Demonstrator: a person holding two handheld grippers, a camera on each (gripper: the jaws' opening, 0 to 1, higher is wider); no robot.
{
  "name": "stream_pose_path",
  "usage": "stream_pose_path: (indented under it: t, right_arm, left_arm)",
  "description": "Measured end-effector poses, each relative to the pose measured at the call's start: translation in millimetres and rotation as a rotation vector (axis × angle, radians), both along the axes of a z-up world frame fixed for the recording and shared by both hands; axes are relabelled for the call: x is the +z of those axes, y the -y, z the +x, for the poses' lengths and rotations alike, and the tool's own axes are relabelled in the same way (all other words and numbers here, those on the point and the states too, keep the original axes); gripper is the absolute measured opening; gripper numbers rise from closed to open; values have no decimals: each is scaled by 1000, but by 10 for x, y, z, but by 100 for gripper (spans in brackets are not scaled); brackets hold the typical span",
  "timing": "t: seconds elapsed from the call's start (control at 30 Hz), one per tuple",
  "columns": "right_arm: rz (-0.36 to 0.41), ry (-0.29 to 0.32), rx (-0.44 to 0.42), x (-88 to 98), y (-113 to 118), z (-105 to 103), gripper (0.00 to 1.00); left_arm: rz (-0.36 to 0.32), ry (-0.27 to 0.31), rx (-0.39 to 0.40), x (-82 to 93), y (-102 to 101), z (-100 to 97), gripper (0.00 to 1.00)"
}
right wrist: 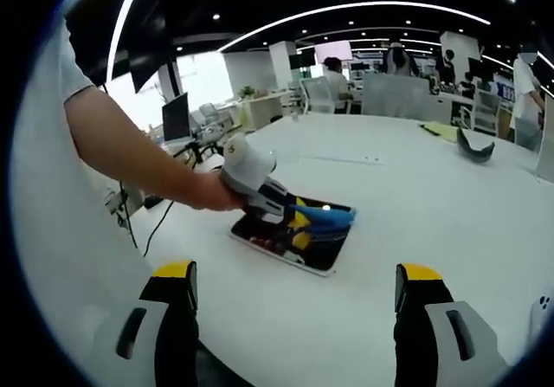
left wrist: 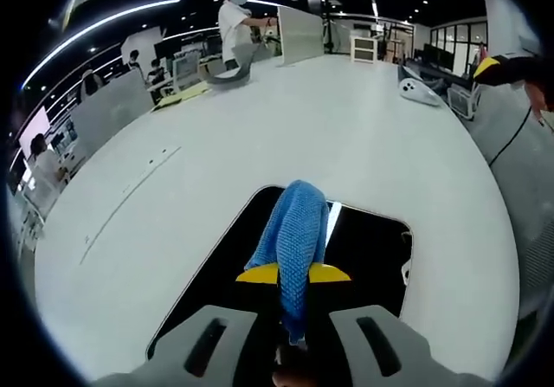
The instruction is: Wipe the mirror surface with the cleaning cloth until all visible marks leave the cleaned area.
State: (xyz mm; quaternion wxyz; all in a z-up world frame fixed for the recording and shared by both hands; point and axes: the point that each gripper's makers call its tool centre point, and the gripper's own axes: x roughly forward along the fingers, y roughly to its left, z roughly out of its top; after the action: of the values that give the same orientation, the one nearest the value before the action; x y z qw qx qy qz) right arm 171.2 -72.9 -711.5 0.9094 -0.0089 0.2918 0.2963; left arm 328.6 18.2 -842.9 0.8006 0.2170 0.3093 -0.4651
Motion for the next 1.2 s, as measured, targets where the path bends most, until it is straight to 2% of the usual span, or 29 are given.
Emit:
stream_pose_path:
  t: [0.33, 1.2]
  right_arm:
    - [1, 9, 17, 25, -30, 19, 94]
    - [17, 16, 70, 36, -166, 33, 94]
  left_arm:
    - [11, 4, 25, -2, -182, -31, 6]
    - [18, 1, 92, 2, -487, -115, 6]
